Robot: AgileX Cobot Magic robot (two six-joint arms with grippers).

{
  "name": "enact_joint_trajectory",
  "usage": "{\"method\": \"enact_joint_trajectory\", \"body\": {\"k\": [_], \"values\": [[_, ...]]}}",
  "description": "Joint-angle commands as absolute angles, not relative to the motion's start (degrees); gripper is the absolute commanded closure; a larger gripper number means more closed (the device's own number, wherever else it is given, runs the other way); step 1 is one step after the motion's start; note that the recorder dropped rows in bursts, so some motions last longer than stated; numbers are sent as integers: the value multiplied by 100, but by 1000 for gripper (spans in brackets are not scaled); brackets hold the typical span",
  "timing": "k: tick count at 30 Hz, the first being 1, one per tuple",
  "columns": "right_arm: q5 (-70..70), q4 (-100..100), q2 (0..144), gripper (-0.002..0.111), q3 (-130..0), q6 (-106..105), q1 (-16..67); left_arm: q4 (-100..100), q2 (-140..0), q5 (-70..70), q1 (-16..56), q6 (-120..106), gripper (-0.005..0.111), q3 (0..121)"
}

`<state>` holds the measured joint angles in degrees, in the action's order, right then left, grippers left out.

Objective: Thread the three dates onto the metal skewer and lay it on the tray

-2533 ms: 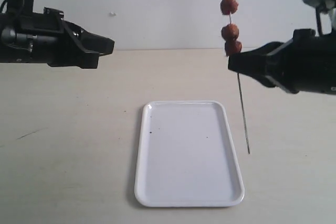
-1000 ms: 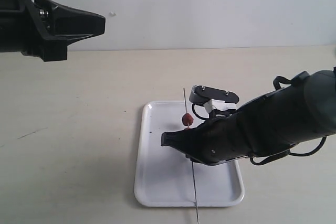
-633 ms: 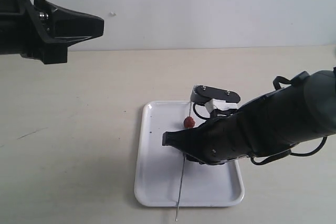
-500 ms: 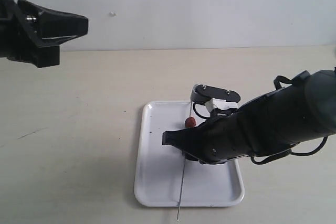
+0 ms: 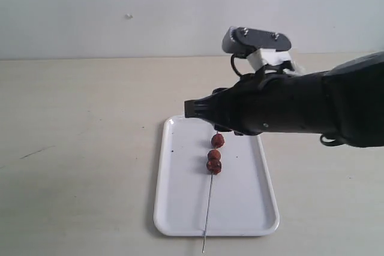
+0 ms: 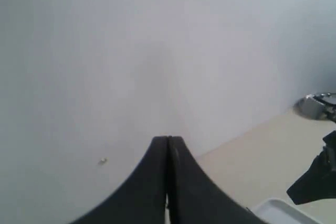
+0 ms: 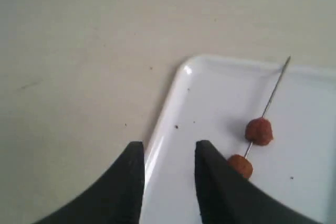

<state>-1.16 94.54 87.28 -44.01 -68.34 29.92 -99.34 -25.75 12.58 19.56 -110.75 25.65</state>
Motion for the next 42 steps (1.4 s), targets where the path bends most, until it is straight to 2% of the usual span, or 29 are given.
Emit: {"method": "enact_joint_trajectory", "body": {"k": [1, 5, 9, 13, 18, 23, 30, 39, 42], "values": [[400, 9385, 7509, 76, -3996, -7217, 3003, -9995, -1155, 856, 1937, -10721, 107, 1877], [588, 9385, 6052, 85, -3491, -7744, 3003, -9995, -129, 762, 1937, -10601, 107, 1320], [564, 9385, 4624, 90, -2957, -7836, 3003, -9995, 0, 590, 1937, -10538, 107, 861], [554, 9189, 3631, 91, -2539, -8153, 3003, -9995, 0, 537, 1937, -10573, 107, 648], [589, 9141, 1697, 91, -2040, -8193, 3003, -9995, 0, 559, 1937, -10574, 107, 569], [589, 9141, 954, 91, -2040, -8193, 3003, -9995, 0, 559, 1937, -10574, 107, 569], [925, 8958, 699, 91, -1993, -8700, 2923, -9995, 0, 564, 1937, -10574, 107, 571], [916, 9011, 422, 91, -823, -8399, 544, -9995, 0, 563, 1937, -10584, 107, 571], [916, 9015, 385, 91, -578, -8196, -10, -9995, 0, 563, 1937, -10584, 107, 571]]}}
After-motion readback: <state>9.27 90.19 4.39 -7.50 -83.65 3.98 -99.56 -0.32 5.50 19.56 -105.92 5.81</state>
